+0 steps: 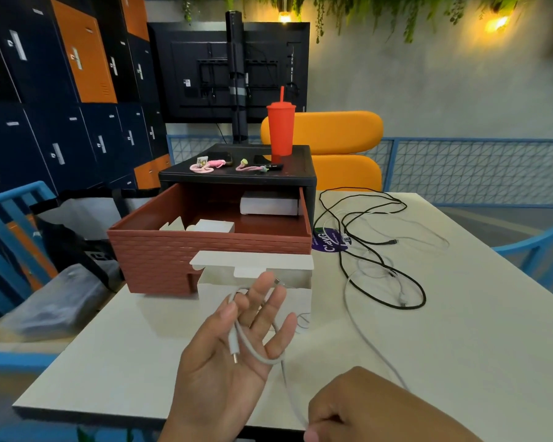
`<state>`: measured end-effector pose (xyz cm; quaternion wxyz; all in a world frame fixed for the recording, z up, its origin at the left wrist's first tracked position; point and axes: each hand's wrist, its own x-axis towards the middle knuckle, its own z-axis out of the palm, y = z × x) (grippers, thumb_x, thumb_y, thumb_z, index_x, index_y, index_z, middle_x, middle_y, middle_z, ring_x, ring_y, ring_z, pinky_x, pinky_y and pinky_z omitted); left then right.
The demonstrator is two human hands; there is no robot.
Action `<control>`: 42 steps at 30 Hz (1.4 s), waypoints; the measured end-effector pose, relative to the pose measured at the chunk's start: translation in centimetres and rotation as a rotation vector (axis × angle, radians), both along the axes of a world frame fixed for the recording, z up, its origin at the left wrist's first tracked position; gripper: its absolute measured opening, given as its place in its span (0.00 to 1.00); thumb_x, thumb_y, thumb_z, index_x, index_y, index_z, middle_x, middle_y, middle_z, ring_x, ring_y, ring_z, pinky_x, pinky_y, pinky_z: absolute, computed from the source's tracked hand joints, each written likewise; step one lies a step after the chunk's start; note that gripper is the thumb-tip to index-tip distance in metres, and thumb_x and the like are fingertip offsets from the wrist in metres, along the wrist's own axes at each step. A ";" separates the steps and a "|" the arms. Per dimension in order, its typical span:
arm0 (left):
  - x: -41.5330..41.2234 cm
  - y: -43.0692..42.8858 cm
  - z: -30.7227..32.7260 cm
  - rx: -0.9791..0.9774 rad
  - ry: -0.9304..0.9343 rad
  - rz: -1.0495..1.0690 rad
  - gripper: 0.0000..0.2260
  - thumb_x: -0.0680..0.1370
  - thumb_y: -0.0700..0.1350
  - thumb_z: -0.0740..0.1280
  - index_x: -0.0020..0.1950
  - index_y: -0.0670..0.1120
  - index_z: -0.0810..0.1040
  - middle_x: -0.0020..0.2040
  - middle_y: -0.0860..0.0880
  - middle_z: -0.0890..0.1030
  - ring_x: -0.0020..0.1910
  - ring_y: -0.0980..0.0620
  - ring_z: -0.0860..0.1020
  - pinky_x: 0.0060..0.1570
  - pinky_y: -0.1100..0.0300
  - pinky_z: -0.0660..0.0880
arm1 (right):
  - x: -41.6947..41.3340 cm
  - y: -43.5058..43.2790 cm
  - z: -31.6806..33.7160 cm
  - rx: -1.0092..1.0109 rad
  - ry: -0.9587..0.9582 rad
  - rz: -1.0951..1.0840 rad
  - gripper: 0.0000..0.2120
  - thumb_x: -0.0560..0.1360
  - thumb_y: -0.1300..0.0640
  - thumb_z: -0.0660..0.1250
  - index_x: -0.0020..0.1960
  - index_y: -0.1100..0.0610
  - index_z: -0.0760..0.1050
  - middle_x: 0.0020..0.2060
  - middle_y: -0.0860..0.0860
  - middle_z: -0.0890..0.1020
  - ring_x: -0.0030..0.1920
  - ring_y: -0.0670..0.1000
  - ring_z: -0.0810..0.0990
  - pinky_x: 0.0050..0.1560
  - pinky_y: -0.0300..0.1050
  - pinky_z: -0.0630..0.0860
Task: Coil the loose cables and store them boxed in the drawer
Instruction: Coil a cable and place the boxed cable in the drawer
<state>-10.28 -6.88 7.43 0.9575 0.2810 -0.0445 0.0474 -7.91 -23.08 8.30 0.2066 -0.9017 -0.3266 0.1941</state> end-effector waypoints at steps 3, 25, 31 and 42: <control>0.0 0.5 -0.3 0.012 -0.002 0.020 0.18 0.49 0.46 0.83 0.31 0.45 0.79 0.53 0.45 0.83 0.56 0.45 0.80 0.47 0.44 0.79 | 0.0 -1.0 0.8 0.019 -0.025 -0.062 0.18 0.72 0.47 0.62 0.32 0.60 0.65 0.28 0.51 0.67 0.30 0.45 0.66 0.33 0.40 0.61; 0.4 -1.7 -1.4 0.795 -0.097 -0.109 0.13 0.66 0.57 0.65 0.39 0.49 0.82 0.19 0.52 0.69 0.20 0.56 0.65 0.36 0.65 0.72 | 0.8 -1.0 2.3 0.692 -0.585 -0.104 0.08 0.62 0.44 0.67 0.40 0.42 0.75 0.33 0.35 0.76 0.31 0.34 0.73 0.31 0.21 0.64; 0.1 -1.4 -0.7 0.556 -0.140 -0.212 0.21 0.63 0.63 0.74 0.33 0.45 0.81 0.17 0.56 0.64 0.17 0.60 0.61 0.33 0.62 0.73 | 2.1 0.0 0.2 0.803 -0.490 -0.136 0.18 0.73 0.32 0.54 0.48 0.41 0.76 0.41 0.37 0.79 0.41 0.39 0.77 0.40 0.26 0.68; 0.9 -1.5 -1.0 0.772 0.054 0.188 0.09 0.68 0.51 0.64 0.35 0.49 0.81 0.24 0.50 0.72 0.25 0.55 0.71 0.40 0.59 0.74 | 1.7 0.5 -0.6 0.894 -0.276 -0.297 0.17 0.68 0.35 0.54 0.32 0.45 0.68 0.24 0.42 0.70 0.27 0.41 0.67 0.29 0.29 0.63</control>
